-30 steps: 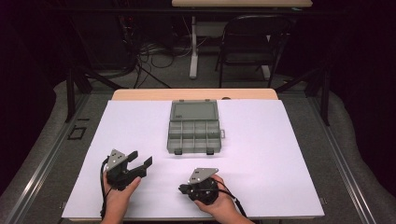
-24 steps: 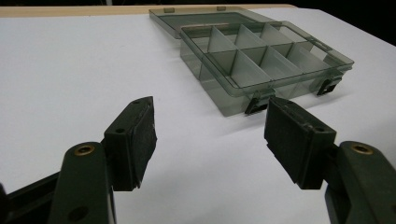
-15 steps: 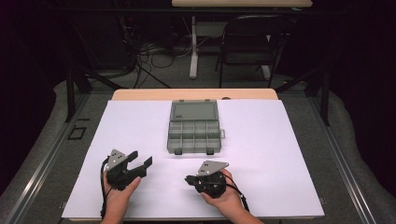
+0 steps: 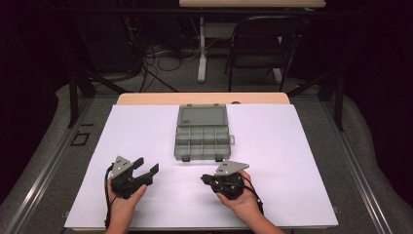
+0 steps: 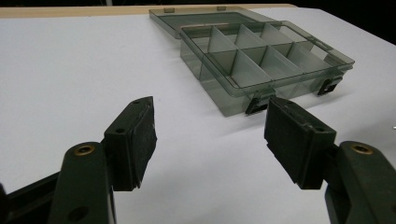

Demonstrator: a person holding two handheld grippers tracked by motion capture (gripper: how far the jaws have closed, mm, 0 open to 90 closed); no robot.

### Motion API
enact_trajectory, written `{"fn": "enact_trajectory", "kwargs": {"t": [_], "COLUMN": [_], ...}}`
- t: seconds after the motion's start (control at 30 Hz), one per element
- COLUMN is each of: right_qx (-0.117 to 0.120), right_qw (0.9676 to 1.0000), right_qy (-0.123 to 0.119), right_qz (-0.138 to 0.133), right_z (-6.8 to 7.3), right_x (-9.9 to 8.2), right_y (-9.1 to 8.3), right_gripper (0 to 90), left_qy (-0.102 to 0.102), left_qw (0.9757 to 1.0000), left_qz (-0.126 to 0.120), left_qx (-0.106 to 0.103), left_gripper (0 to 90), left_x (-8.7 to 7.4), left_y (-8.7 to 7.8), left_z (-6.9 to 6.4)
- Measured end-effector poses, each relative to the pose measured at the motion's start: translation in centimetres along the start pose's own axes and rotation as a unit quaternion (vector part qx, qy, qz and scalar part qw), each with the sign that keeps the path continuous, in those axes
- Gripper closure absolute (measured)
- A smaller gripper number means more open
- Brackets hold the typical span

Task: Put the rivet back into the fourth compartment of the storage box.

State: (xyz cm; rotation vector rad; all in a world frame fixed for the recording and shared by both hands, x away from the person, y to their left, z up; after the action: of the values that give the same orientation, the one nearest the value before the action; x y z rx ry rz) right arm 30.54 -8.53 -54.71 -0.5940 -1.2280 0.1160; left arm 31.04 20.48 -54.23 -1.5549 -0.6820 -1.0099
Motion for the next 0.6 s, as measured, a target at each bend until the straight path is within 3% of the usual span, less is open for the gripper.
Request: {"fn": "enact_trajectory", "kwargs": {"t": [0.6], "right_qx": [-0.015], "right_qw": [0.9998], "right_qy": [0.005], "right_qz": [-0.009], "right_z": [-0.78], "right_x": [0.42], "right_y": [-0.91], "right_gripper": [86.7], "left_qy": [0.0], "left_qw": [1.0], "left_qz": [0.0], "left_qx": [0.001], "left_gripper": [33.9], "left_x": [0.01], "left_y": [-0.03], "left_z": [0.01]}}
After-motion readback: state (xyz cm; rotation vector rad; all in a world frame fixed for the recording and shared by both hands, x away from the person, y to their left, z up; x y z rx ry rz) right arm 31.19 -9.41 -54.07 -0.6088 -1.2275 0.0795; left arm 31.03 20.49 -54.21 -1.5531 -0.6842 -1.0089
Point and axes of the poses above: each handheld gripper's, and its own axes: y roughly forward along the jaws, x roughly out of its top, z roughly to its left, the point moved 3 cm from there along y, roughly forward along the jaws, and after that the axes turned 15 degrees about x, right-handed, at the moved point
